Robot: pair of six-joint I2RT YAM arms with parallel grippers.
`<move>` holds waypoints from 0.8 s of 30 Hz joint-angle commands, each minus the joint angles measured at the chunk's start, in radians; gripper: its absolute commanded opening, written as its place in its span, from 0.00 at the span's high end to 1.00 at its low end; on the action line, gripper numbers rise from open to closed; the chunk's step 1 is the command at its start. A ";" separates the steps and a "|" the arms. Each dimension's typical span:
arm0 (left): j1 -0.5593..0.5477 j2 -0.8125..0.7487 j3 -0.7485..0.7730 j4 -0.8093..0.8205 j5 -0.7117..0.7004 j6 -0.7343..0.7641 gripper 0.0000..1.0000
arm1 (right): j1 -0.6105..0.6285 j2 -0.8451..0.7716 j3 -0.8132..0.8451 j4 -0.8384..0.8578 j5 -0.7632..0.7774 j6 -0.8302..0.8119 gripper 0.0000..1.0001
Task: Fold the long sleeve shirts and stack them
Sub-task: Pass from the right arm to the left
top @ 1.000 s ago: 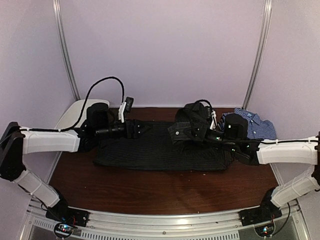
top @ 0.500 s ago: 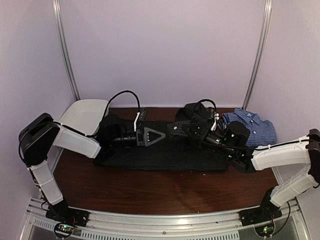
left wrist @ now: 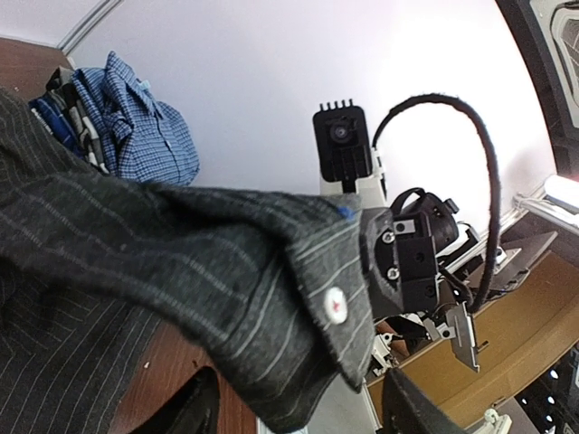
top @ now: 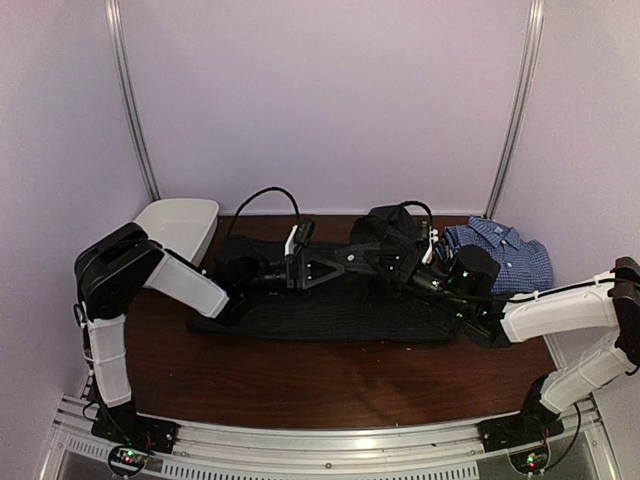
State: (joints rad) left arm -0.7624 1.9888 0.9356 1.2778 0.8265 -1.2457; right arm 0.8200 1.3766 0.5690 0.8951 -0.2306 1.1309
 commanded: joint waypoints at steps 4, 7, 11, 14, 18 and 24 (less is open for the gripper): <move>-0.003 0.029 0.081 0.085 0.042 -0.038 0.54 | 0.012 -0.007 -0.018 0.041 0.004 -0.001 1.00; -0.005 0.039 0.095 0.075 0.054 -0.035 0.62 | 0.015 -0.005 -0.020 0.043 0.008 -0.004 1.00; -0.005 0.043 0.103 0.077 0.064 -0.034 0.88 | 0.018 -0.005 -0.023 0.039 0.012 -0.010 1.00; -0.002 0.032 0.102 0.058 0.077 -0.031 1.00 | 0.018 -0.015 -0.036 0.037 0.016 -0.018 1.00; 0.019 -0.043 0.098 -0.160 0.105 0.080 1.00 | 0.018 -0.070 -0.041 -0.073 0.035 -0.063 0.83; 0.059 -0.228 0.240 -1.123 0.052 0.619 1.00 | 0.018 -0.239 0.016 -0.536 0.142 -0.222 0.47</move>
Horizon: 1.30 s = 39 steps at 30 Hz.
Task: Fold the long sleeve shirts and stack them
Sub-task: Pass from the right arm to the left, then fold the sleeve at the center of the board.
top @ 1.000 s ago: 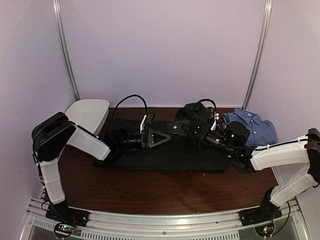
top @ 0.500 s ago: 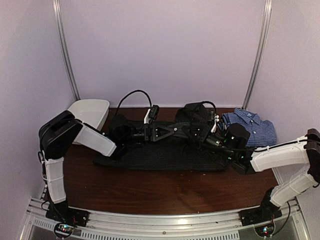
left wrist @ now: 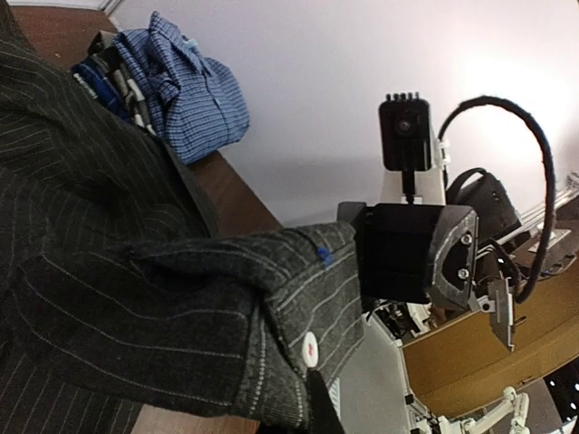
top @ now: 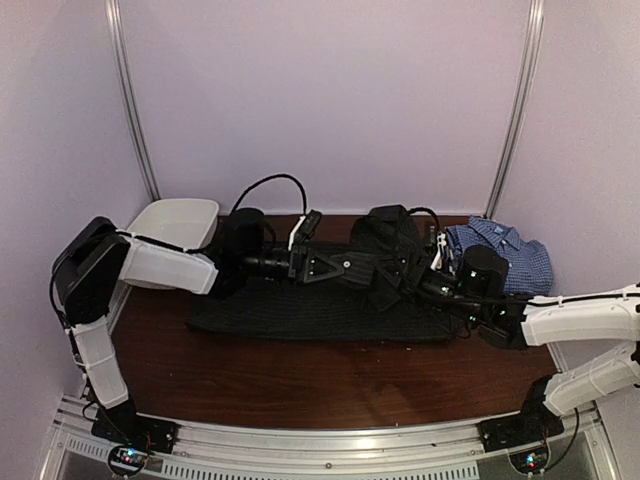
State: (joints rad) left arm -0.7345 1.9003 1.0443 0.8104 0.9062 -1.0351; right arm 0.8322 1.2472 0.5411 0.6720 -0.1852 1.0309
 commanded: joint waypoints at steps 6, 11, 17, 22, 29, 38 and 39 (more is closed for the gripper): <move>0.107 -0.241 0.197 -1.081 -0.053 0.589 1.00 | -0.010 -0.250 0.076 -0.656 0.309 -0.264 0.39; 0.152 -0.299 0.201 -1.124 -0.031 0.614 1.00 | -0.016 -0.186 0.091 -0.763 0.405 -0.329 0.39; 0.155 -0.307 0.277 -1.101 0.025 0.599 1.00 | -0.023 -0.050 0.064 -0.704 0.395 -0.345 0.41; 0.166 -0.269 0.385 -1.201 0.021 0.645 1.00 | -0.044 0.066 0.065 -0.675 0.368 -0.354 0.41; 0.238 -0.281 0.345 -1.321 -0.010 0.704 1.00 | -0.108 0.201 0.071 -0.618 0.291 -0.391 0.42; 0.317 -0.304 0.184 -1.433 -0.074 0.829 1.00 | -0.159 0.290 0.071 -0.614 0.258 -0.425 0.43; 0.326 -0.299 0.169 -1.449 -0.089 0.845 1.00 | -0.161 0.294 0.071 -0.616 0.256 -0.425 0.43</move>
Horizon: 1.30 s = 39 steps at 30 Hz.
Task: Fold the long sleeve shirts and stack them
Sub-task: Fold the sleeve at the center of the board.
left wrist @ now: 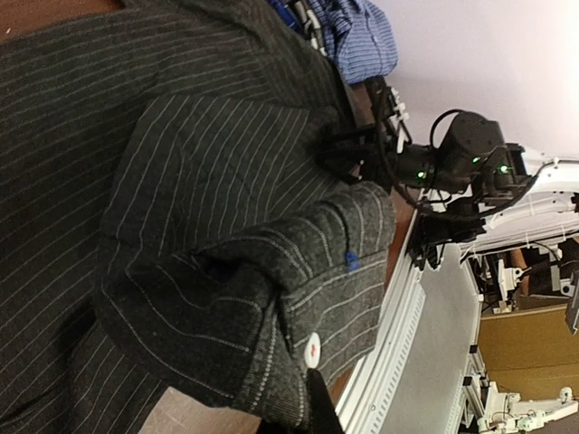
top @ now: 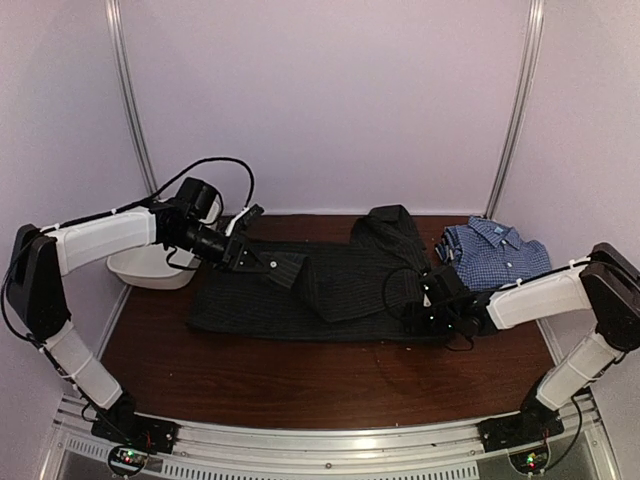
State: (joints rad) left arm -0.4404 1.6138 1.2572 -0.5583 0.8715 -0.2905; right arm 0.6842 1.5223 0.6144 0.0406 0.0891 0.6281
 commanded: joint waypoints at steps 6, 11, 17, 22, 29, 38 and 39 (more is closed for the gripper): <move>0.060 0.007 -0.109 -0.141 -0.156 0.181 1.00 | -0.016 0.021 -0.018 0.010 -0.015 -0.025 0.43; 0.064 -0.012 -0.188 -0.114 -0.224 0.170 0.95 | -0.017 0.019 -0.019 0.008 -0.018 -0.030 0.43; 0.069 -0.008 -0.281 -0.005 -0.222 0.120 0.90 | -0.018 0.041 -0.011 0.016 -0.026 -0.043 0.44; 0.085 -0.011 -0.332 0.073 -0.212 0.075 0.82 | -0.018 0.045 -0.027 0.040 -0.038 -0.034 0.44; 0.089 -0.062 -0.440 0.215 -0.199 -0.031 0.70 | -0.018 0.050 -0.040 0.053 -0.042 -0.029 0.44; 0.111 -0.132 -0.480 0.246 -0.187 -0.049 0.97 | -0.017 0.060 -0.051 0.062 -0.040 -0.029 0.45; 0.121 -0.128 -0.470 0.230 -0.182 -0.040 1.00 | -0.018 0.059 -0.054 0.062 -0.037 -0.030 0.45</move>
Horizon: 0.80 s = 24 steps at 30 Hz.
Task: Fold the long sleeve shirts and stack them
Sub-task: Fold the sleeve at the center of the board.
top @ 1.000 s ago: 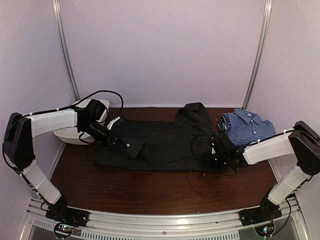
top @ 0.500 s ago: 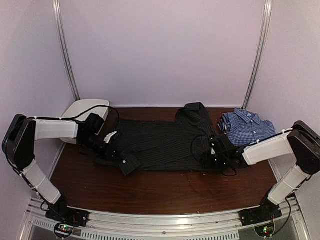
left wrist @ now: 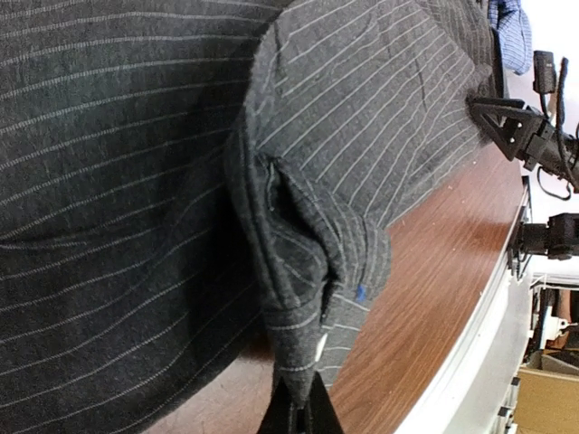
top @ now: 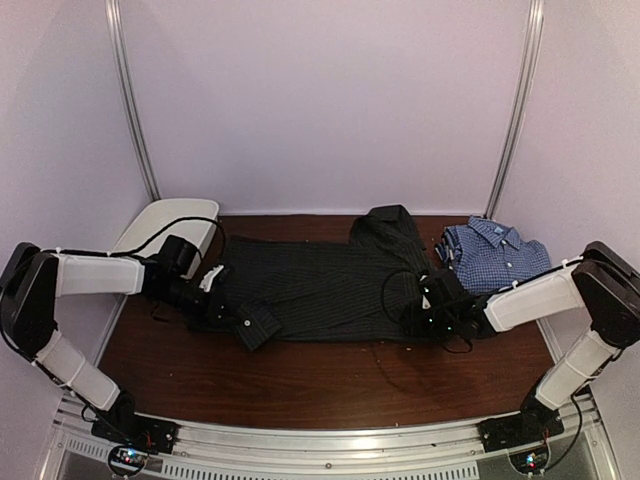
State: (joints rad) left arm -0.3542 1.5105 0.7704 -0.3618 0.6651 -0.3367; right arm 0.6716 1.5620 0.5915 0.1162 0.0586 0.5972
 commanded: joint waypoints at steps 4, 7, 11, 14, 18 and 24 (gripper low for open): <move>0.087 -0.006 0.076 -0.045 0.042 0.051 1.00 | -0.005 0.016 -0.036 -0.027 0.025 -0.006 0.45; 0.115 0.014 0.144 -0.128 0.014 0.097 1.00 | -0.005 0.009 -0.041 -0.035 0.042 -0.010 0.45; 0.132 0.044 0.200 -0.208 -0.031 0.156 1.00 | -0.004 -0.007 -0.053 -0.042 0.066 -0.011 0.45; 0.149 0.071 0.220 -0.225 -0.069 0.180 0.95 | -0.004 -0.013 -0.059 -0.044 0.077 -0.016 0.45; 0.171 0.107 0.233 -0.211 -0.082 0.193 0.90 | -0.005 -0.010 -0.068 -0.035 0.079 -0.015 0.45; 0.188 0.155 0.219 -0.134 -0.012 0.166 0.82 | -0.005 -0.011 -0.083 -0.021 0.080 -0.013 0.45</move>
State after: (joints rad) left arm -0.1772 1.6413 0.9764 -0.5488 0.6121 -0.1707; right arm 0.6716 1.5482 0.5488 0.1612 0.1112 0.5800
